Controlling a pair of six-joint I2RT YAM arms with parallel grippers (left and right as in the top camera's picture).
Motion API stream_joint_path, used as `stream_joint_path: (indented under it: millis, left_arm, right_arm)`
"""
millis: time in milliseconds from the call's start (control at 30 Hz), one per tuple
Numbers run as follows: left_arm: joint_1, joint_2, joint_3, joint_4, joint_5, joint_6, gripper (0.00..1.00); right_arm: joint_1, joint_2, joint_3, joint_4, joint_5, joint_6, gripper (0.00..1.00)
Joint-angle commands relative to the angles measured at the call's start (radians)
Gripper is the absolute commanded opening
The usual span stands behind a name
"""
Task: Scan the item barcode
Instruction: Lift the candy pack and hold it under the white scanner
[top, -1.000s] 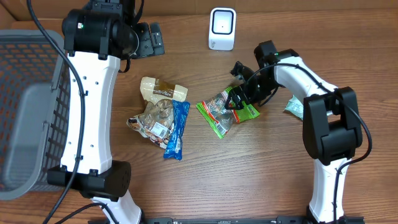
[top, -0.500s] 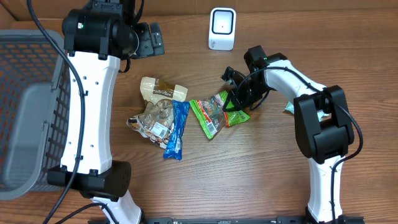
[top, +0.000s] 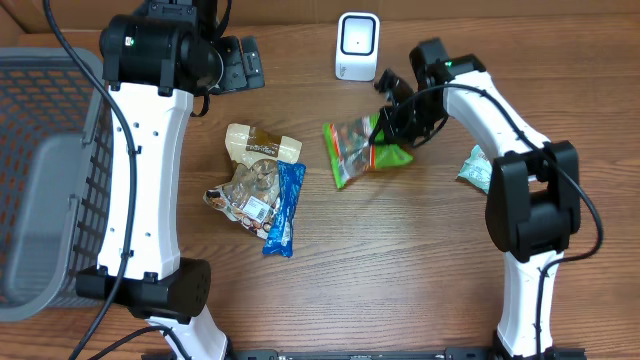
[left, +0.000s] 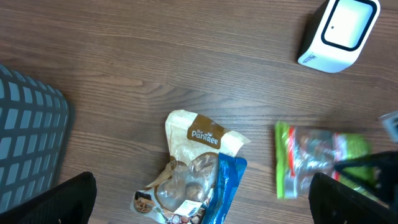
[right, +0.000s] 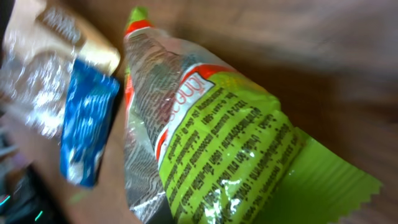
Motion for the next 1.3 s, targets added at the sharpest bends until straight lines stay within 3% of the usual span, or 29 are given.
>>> stream_joint_path:
  millis: [0,233,467,867,1267]
  left_arm:
    - [-0.002,0.002,-0.006,0.001,0.001,-0.021,1.0]
    - [-0.002,0.002,-0.006,0.001,0.001,-0.021,1.0]
    - [-0.002,0.002,-0.006,0.001,0.001,-0.021,1.0]
    - [-0.002,0.002,-0.006,0.001,0.001,-0.021,1.0]
    - [-0.002,0.002,-0.006,0.001,0.001,-0.021,1.0]
  right_arm:
    - [0.029,-0.117,0.069,0.042,0.251,0.137,0.04]
    - [0.109,-0.155,0.076,0.207,0.76,0.205,0.04]
    - [0.169,-0.155,0.076,0.436,1.079,0.037,0.04]
    - [0.171,-0.121,0.072,0.825,1.089,-0.26,0.04]
    - [0.171,0.026,0.072,1.069,1.013,-0.586,0.04]
